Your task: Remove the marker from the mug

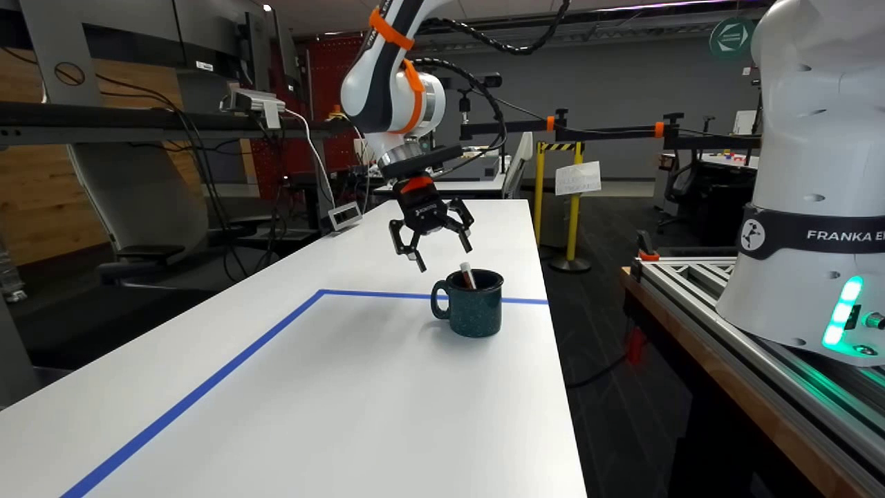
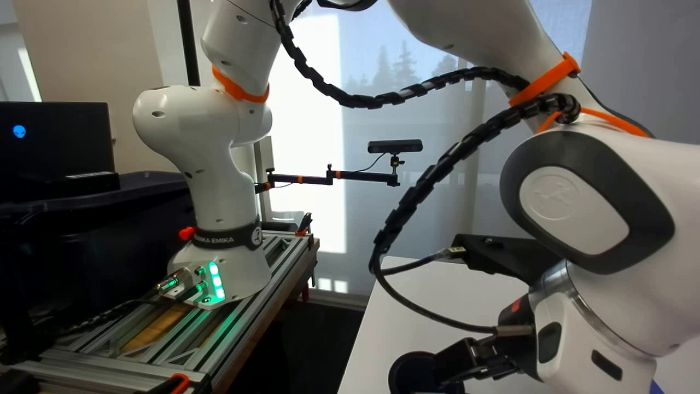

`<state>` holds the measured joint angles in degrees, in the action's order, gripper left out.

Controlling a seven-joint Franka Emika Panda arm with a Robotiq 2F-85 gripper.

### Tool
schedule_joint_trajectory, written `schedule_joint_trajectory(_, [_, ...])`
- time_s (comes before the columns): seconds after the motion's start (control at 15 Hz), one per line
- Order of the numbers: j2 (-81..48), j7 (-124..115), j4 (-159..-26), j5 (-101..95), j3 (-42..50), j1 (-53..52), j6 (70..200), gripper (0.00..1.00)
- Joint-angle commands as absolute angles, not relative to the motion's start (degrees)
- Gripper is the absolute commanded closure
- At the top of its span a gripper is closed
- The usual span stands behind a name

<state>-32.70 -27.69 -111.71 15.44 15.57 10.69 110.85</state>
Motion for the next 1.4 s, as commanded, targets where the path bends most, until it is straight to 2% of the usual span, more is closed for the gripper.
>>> schedule_joint_trajectory(0.0, [-32.8,-28.2,-113.2,14.4,15.9,11.0,113.9,0.00])
schedule_joint_trajectory(0.47, [-32.5,-27.9,-114.2,13.6,16.3,11.6,114.5,0.00])
schedule_joint_trajectory(0.53, [-32.5,-27.9,-114.2,13.6,16.3,11.6,114.5,0.04])
schedule_joint_trajectory(0.6, [-32.5,-27.8,-114.2,13.7,16.3,11.7,114.5,0.27])
schedule_joint_trajectory(0.73, [-32.5,-27.8,-114.3,13.8,16.3,11.7,114.6,0.32])
schedule_joint_trajectory(1.0, [-32.6,-27.8,-114.6,13.9,16.2,11.7,114.7,0.65])
schedule_joint_trajectory(1.13, [-32.6,-27.8,-114.7,13.9,16.2,11.7,114.9,0.71])
schedule_joint_trajectory(1.27, [-32.5,-27.8,-114.7,13.9,16.3,11.8,114.9,0.71])
schedule_joint_trajectory(1.33, [-32.4,-27.9,-114.7,13.9,16.3,11.8,115.0,0.67])
